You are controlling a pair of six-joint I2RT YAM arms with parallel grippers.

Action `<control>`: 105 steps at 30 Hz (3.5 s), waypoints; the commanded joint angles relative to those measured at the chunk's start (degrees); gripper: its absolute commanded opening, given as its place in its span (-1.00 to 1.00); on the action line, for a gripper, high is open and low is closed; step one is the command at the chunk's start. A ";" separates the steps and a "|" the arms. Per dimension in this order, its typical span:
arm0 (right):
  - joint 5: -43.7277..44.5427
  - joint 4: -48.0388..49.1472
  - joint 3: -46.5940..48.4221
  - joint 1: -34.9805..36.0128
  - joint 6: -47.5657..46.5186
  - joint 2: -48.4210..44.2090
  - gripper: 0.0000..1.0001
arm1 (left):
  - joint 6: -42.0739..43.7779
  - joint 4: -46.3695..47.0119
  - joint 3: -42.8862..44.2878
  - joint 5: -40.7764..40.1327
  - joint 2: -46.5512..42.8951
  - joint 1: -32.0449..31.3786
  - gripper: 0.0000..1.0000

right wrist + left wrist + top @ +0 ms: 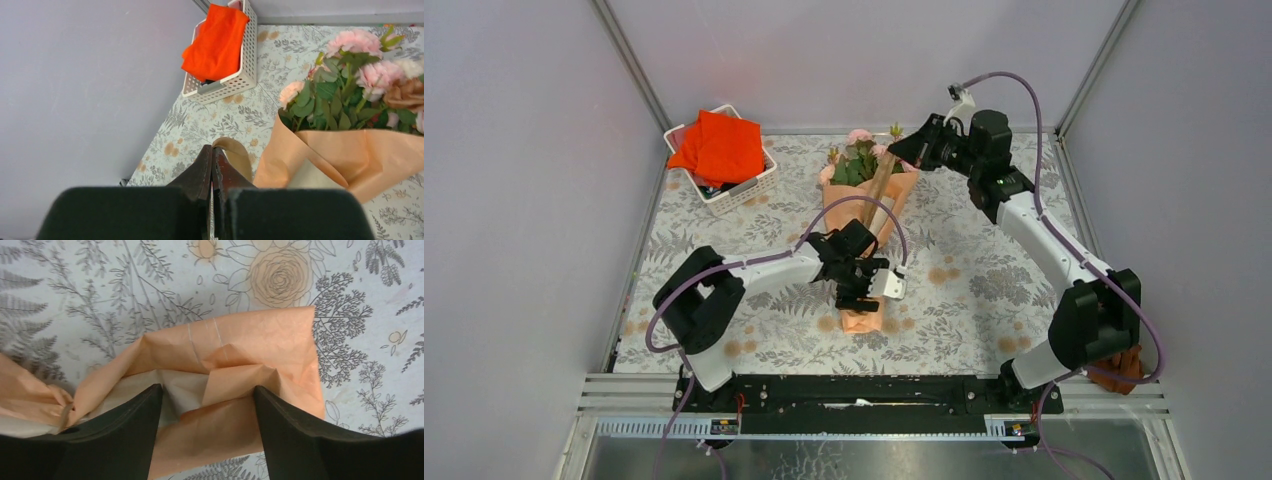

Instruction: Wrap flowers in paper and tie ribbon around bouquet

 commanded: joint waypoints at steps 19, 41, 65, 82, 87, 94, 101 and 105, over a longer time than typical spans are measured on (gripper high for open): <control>-1.57 -2.11 -2.73 -1.87 -0.68 -4.31 -1.00 | 0.45 -24.05 7.13 18.14 -10.65 10.31 0.67; 1.05 -8.14 -3.85 -1.96 -5.61 -5.17 -1.00 | -11.39 7.77 2.45 -0.76 6.78 19.14 0.96; 2.84 -2.38 -44.62 -38.93 5.08 -20.11 -1.00 | -17.96 -5.19 -7.16 1.44 1.75 36.09 -1.00; 10.53 -28.43 -28.30 -24.09 -16.13 -16.73 0.34 | -17.82 -23.29 6.30 8.21 -13.37 17.11 -1.00; 1.70 -23.43 -23.67 -8.69 -27.72 -24.37 0.41 | -17.71 -23.75 9.41 11.15 -14.72 15.62 -1.00; -12.37 29.85 -41.83 16.32 -37.19 -19.86 0.41 | -14.99 -20.55 7.81 13.39 -15.38 15.47 -1.00; -8.52 39.94 -38.31 23.49 -43.25 -3.45 0.31 | -12.66 -20.42 7.26 15.06 -15.70 15.90 -1.00; -4.31 47.24 -38.13 24.10 -40.90 1.68 0.01 | -12.66 -20.49 6.85 16.32 -15.06 16.08 -1.00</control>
